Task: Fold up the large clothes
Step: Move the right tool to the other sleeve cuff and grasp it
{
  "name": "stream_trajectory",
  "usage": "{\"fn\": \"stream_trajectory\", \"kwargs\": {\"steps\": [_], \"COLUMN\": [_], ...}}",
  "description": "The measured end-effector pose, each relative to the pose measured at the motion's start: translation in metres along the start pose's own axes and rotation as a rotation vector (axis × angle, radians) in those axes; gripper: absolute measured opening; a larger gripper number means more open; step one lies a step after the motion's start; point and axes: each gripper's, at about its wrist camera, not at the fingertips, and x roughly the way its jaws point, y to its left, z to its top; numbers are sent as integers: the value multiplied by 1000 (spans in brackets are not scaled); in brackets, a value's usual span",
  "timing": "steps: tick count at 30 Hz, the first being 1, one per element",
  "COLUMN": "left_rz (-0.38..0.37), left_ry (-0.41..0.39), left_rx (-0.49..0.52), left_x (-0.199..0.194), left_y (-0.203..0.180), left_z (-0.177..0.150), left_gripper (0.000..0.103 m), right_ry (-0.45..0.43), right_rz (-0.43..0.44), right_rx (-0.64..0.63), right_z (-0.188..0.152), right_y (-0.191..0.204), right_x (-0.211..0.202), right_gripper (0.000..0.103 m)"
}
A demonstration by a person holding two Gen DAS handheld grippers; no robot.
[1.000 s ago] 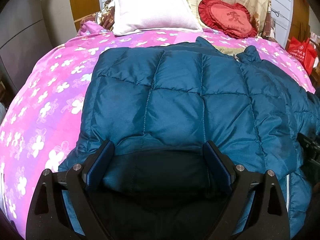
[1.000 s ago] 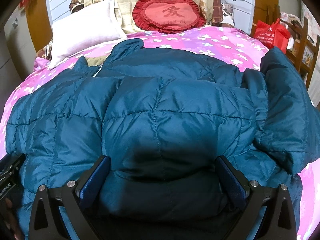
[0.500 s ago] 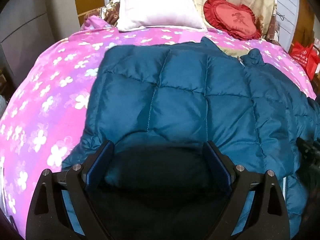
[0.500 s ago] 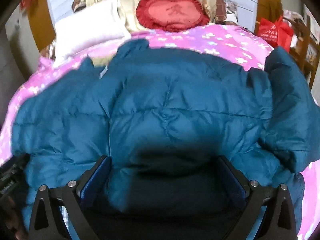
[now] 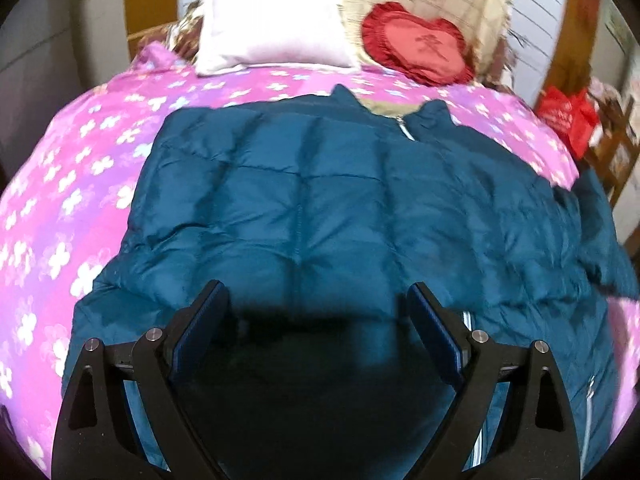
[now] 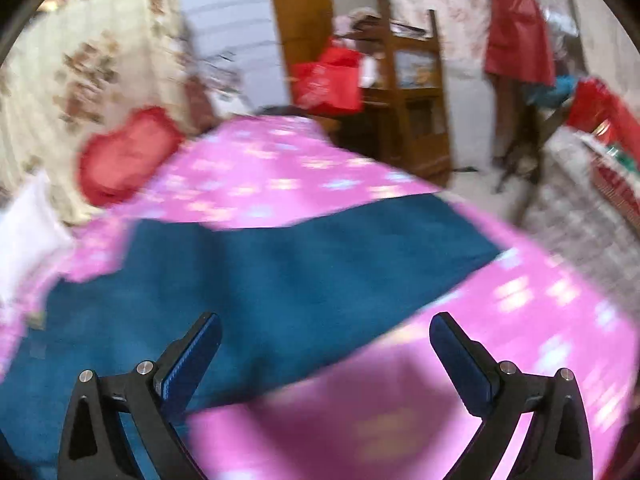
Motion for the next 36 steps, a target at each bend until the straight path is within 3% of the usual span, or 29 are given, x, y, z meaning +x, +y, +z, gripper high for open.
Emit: {"fn": "stream_trajectory", "kwargs": {"steps": [3,8,11,14,20,22,24,26,30,36], "left_rz": [8,11,18,8,21,19,16,9,7,8], "left_ry": [-3,10,21,48,70,79,89,97,101,105], "left_rx": [45,51,39,25,31,25,11,-7,-23,-31], "left_x": [0,3,5,10,16,19,21,22,22,22], "left_y": [-9,-8,-5,-2,-2,-1,1,4,6,7], "left_z": [-2,-2,-2,-4,-6,-7,-8,-8,-9,-9], "left_gripper": [92,92,91,92,92,92,92,92,92,92], "right_ry": [127,205,222,199,183,140,112,102,30,-73], "right_rz": [-16,-13,26,-10,32,98,167,232,238,320], "right_rx": [34,174,167,102,72,111,154,168,90,33], "right_z": [14,18,24,34,51,52,50,46,44,46], "right_y": [-57,-121,-123,-112,-105,-108,-115,-118,-107,-87], "right_x": [41,77,97,108,129,127,124,122,103,63], "right_gripper": [103,103,103,103,102,84,42,25,16,14]}}
